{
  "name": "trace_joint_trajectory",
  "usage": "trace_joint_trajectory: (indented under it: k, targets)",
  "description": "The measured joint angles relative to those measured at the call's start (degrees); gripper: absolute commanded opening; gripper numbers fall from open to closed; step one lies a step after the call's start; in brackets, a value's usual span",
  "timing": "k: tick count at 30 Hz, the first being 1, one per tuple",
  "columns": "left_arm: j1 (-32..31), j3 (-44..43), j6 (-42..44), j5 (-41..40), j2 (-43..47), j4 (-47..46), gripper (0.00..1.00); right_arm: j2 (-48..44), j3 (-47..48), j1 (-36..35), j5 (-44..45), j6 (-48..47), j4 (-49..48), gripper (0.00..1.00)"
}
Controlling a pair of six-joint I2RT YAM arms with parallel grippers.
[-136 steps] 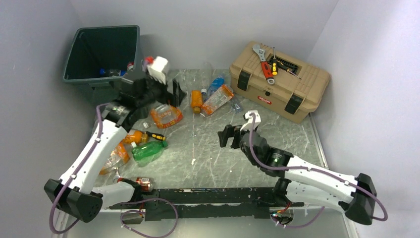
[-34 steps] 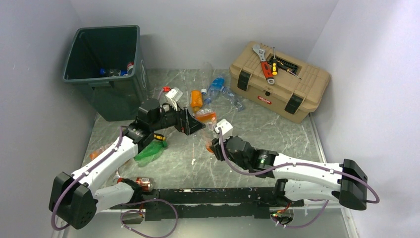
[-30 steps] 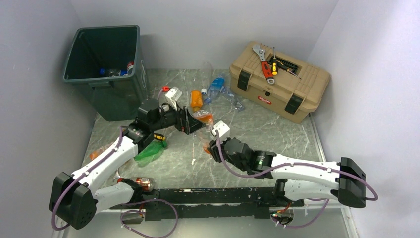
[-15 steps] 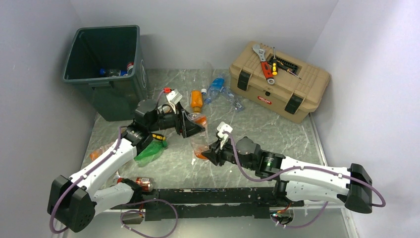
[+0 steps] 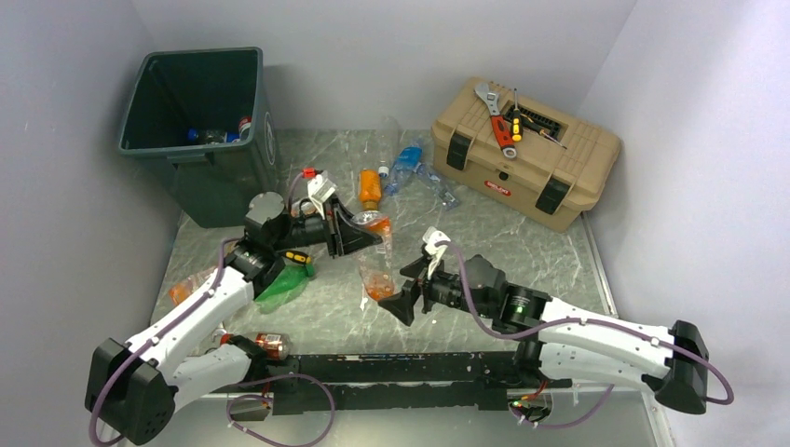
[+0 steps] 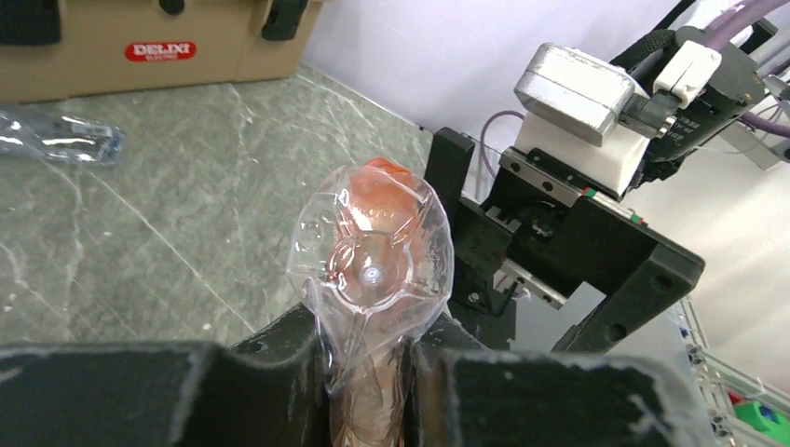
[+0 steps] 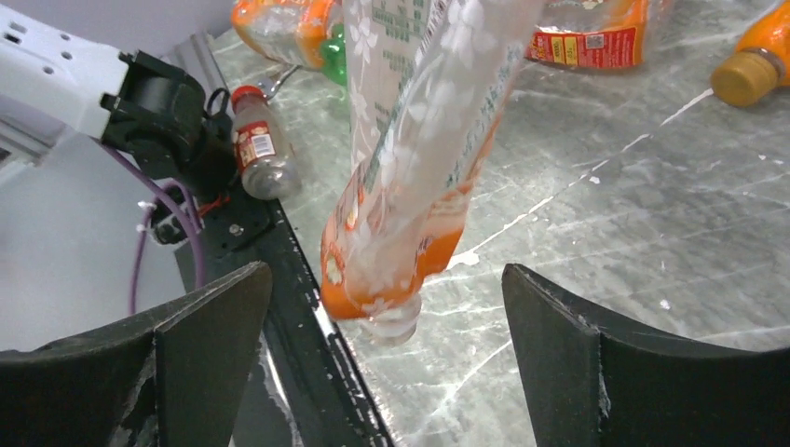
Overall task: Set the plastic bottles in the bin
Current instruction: Pick up the plastic bottle at the center of the board.
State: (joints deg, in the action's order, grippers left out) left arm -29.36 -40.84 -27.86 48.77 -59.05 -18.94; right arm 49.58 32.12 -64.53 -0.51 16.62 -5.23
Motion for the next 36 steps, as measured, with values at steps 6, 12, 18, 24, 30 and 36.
trace_joint_trajectory:
  k: [6, 12, 18, 24, 30, 36]
  targets:
    - [0.0, -3.5, 5.0, -4.2, 3.1, 2.6, 0.00, -10.6, 0.1, 0.1, 3.6, 5.3, 4.9, 1.00]
    - [-1.2, -8.2, 24.7, -8.0, 7.9, 3.5, 0.00, -21.0, -0.1, 5.5, 3.7, 20.2, 1.6, 1.00]
    - [-8.2, -7.8, 53.2, -14.6, 10.8, 6.6, 0.00, -15.0, -1.6, 22.1, -9.0, 41.8, -9.5, 1.00]
    - [-21.2, 1.6, 83.4, -27.8, 14.0, 6.7, 0.00, 0.2, -4.0, 30.4, -21.7, 59.3, -23.2, 1.00]
    - [-28.2, 2.9, 100.5, -36.4, 15.0, 9.9, 0.00, 13.7, -4.5, 31.1, -28.5, 69.9, -36.6, 1.00]
    - [-32.1, 3.3, 107.9, -40.1, 16.5, 10.7, 0.00, 23.5, -3.1, 30.9, -31.9, 76.8, -47.1, 1.00]
